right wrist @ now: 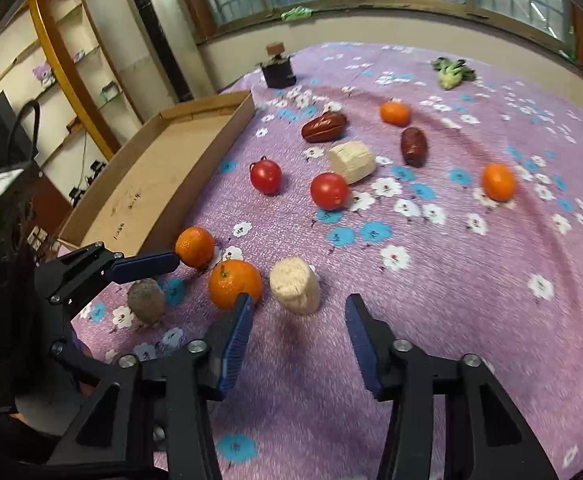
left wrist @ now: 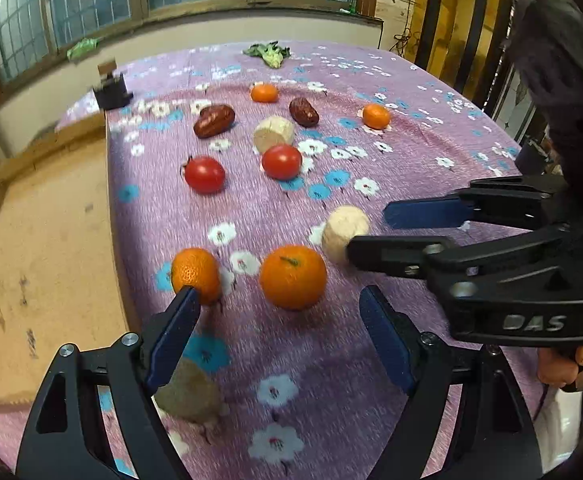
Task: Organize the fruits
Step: 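Grasp an orange with the left gripper while the right gripper grasps a white yam piece, then carry the orange and yam piece into the cardboard tray and release both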
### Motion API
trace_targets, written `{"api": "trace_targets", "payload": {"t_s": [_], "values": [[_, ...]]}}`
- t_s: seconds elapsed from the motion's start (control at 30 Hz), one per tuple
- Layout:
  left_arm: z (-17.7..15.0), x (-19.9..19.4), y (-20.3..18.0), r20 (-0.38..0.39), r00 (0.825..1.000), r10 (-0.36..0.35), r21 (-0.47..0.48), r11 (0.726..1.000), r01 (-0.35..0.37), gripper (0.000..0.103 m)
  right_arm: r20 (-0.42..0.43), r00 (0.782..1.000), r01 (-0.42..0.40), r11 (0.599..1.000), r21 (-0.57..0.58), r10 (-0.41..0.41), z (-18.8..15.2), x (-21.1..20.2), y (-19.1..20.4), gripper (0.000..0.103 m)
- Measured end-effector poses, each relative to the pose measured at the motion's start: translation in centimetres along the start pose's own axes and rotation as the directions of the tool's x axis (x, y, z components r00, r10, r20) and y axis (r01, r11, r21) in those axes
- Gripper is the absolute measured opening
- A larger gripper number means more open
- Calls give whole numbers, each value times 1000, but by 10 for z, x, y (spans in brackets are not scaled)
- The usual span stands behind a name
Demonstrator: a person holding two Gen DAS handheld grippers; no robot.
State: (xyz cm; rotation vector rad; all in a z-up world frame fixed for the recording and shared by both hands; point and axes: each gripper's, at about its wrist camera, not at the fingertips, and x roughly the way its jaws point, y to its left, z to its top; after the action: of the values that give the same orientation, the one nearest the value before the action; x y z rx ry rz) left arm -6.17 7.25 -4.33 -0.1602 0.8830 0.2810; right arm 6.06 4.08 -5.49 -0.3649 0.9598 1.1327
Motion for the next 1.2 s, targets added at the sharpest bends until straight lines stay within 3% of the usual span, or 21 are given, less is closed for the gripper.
{"api": "trace_targets", "payload": {"t_s": [0.2, 0.33, 0.5, 0.57, 0.63, 0.7, 0.83, 0.9, 1.2], "values": [[8, 4, -10, 9, 1000, 13, 65, 998, -14, 82, -35, 998, -47, 999, 14, 47, 8, 18, -4, 31], [14, 7, -16, 1, 1000, 15, 95, 995, -15, 82, 24, 1000, 11, 999, 30, -12, 8, -1, -13, 31], [19, 15, -13, -4, 995, 102, 136, 986, -101, 79, 78, 994, 64, 994, 94, -71, 0, -35, -38, 31], [18, 16, -11, -1, 992, 128, 157, 979, -127, 72, 90, 992, 79, 990, 121, -90, -5, -46, -47, 31], [17, 13, -13, 8, 992, 125, 184, 975, -124, 59, 100, 991, 73, 988, 139, -87, -9, -52, -52, 31], [16, 13, -19, 3, 994, 113, 210, 971, -111, 27, 108, 991, 63, 986, 157, -81, -11, -56, -54, 31], [16, 14, -25, -4, 992, 123, 217, 969, -119, 28, 121, 990, 44, 983, 180, -67, -18, -61, -54, 31], [16, 8, -16, -16, 998, 55, 157, 986, -52, 27, 127, 990, 43, 983, 176, -66, -18, -63, -52, 31], [11, -36, 5, 50, 999, -7, 58, 998, 5, 27, 158, 985, 52, 988, 146, -75, -15, -78, -38, 31]]}}
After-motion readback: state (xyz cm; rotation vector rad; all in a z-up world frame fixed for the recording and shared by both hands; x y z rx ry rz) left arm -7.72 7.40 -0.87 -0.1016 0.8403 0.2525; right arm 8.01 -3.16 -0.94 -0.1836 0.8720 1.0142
